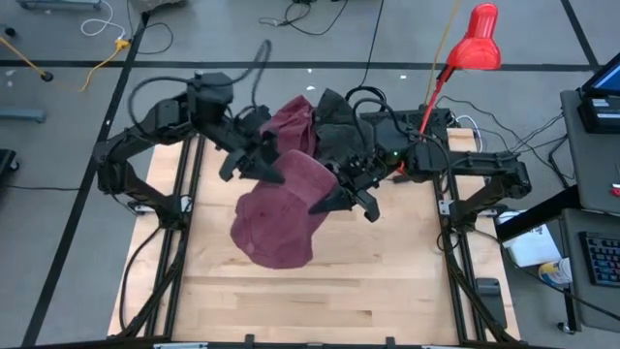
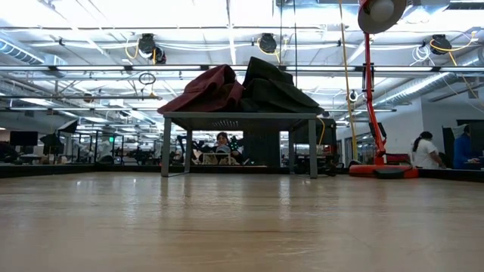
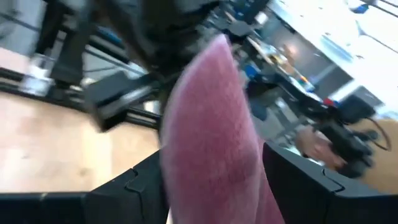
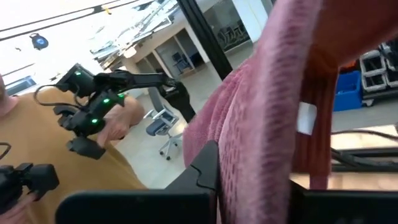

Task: Pick & Place hat
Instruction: Stack the bottom maroon cap on the maroon cap on the shelf

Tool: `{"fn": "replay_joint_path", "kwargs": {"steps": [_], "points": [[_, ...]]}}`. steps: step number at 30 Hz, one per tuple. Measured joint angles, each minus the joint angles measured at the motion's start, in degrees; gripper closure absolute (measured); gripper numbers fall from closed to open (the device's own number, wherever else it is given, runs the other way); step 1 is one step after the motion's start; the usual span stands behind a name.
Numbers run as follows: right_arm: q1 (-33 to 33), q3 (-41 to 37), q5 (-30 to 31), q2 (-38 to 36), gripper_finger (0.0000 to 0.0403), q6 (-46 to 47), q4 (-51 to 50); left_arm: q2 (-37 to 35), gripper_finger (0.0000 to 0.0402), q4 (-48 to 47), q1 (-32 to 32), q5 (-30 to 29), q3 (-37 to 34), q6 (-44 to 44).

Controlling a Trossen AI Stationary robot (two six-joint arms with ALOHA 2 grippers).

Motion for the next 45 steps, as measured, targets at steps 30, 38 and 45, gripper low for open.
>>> {"fn": "replay_joint_path", "kwargs": {"steps": [30, 38, 45], "points": [[0.1, 0.0, 28.7, -10.5, 0.0208, 8.8, -24.5, -3.7, 0.0393, 1.6, -1.4, -15.3, -0.1, 5.5], [1.2, 0.0, 47.8, -16.3, 0.0210, 9.7, -29.4, -8.5, 0.0394, 2.6, -5.6, -46.7, -0.1, 14.7], [0.9, -1.1, 49.7, -16.8, 0.0209, 5.8, -25.9, -10.2, 0.0394, 11.6, -11.1, -62.3, -0.1, 24.0]]}}
